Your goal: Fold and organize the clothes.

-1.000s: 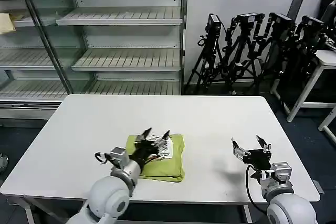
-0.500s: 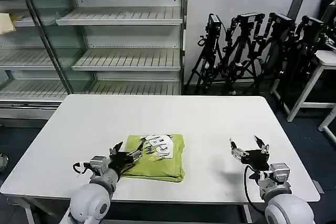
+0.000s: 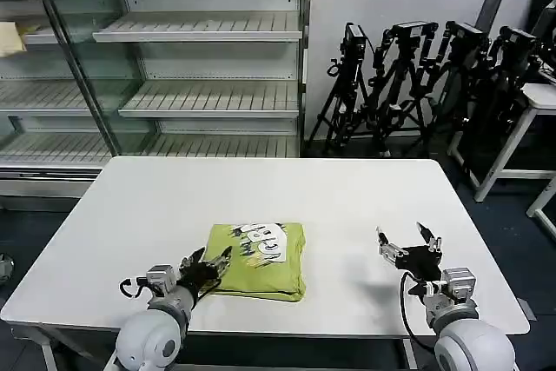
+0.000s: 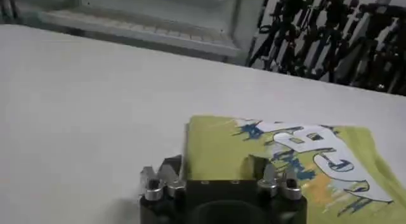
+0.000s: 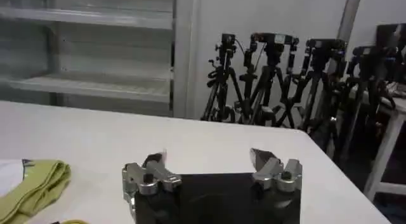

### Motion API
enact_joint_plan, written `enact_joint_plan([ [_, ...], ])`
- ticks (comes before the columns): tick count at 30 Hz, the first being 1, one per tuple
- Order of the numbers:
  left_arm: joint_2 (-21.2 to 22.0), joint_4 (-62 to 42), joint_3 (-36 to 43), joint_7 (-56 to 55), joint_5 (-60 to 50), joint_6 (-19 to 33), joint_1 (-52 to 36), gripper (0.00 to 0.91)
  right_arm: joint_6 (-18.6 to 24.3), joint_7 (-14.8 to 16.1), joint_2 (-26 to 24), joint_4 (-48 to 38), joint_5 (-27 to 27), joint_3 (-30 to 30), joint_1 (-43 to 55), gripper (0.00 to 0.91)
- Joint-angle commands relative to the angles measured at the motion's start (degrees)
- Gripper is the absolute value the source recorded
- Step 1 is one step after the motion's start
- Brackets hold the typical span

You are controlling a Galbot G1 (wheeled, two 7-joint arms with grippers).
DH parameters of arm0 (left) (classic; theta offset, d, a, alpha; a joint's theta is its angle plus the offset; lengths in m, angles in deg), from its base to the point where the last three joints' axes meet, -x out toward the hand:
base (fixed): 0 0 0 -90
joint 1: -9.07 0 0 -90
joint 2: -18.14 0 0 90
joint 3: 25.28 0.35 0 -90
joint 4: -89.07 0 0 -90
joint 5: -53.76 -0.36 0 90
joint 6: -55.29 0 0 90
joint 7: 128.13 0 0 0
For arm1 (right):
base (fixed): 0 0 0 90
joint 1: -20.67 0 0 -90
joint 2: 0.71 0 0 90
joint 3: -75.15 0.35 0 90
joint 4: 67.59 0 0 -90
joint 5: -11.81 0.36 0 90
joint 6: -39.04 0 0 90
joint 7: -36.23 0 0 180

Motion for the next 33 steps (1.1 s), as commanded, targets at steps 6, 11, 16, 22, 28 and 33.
enact_joint_plan([
  [6, 0.13, 0.21, 0.50, -1.56, 1.26, -0.21, 0.89, 0.020, -0.03, 0.00, -0.09, 0.25, 0.01, -0.21, 0.19, 0.907],
  [11, -0.01, -0.09, 0.49, -1.53, 0.92, -0.17, 0.66, 0.020, -0.03, -0.03, 0.02, 0.29, -0.05, -0.26, -0.14, 0.907],
  [16, -0.13, -0.11, 0.02, -1.20, 0.05, -0.17, 0.24, 0.020, -0.11, -0.05, -0.33, 0.45, -0.13, -0.19, -0.18, 0.907],
  [22, -5.45, 0.42, -5.88, 1.08, -0.13, -0.19, -0.10, 0.000, -0.28, -0.06, -0.41, 0.39, -0.11, -0.38, 0.44, 0.907],
  [28, -16.90, -2.65, -18.88, 7.15, 0.76, -0.17, 2.69, 0.000, -0.11, 0.03, 0.01, -0.15, -0.38, -1.24, 0.83, 0.907],
  [33, -22.03, -7.52, -31.98, 13.22, 0.60, -0.09, 6.66, 0.000, 0.12, 0.13, 0.16, -0.50, -0.68, -1.56, 0.84, 0.907],
])
